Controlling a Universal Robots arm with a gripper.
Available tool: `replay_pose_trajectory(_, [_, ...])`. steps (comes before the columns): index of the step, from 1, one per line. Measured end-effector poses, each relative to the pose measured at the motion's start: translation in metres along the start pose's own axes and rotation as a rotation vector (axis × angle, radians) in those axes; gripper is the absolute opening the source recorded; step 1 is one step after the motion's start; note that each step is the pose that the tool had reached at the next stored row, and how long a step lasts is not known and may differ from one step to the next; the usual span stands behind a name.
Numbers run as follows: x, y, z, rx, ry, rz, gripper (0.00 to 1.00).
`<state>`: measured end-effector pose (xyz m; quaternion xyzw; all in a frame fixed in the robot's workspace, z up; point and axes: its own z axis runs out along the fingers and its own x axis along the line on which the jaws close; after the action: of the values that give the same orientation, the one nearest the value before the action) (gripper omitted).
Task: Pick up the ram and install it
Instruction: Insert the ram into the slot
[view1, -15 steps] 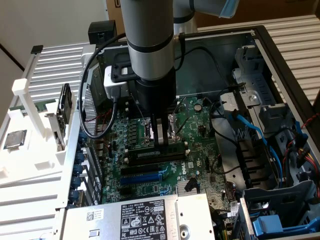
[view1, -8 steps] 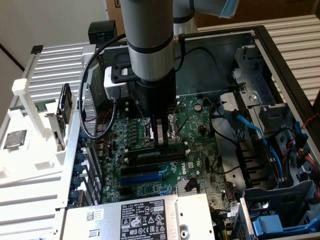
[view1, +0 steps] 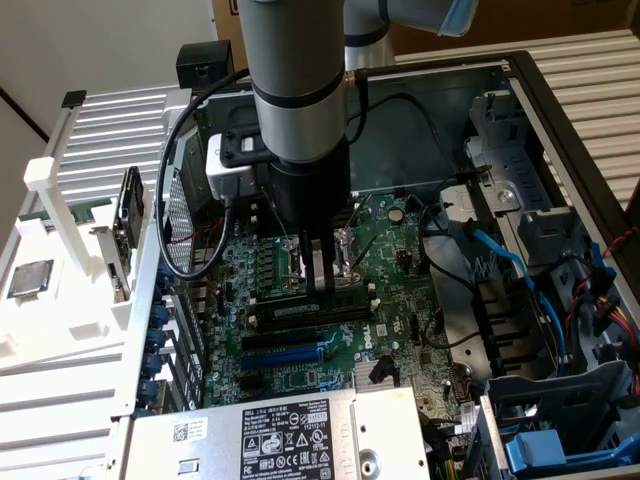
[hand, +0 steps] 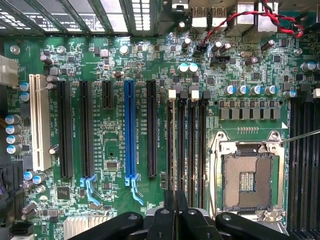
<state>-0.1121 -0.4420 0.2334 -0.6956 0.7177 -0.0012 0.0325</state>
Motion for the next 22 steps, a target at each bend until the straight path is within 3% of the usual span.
replay_pose_trajectory(22, [-0.0001,0.0001,0.0006,0.0014,-0.0003,-0.006,0.12])
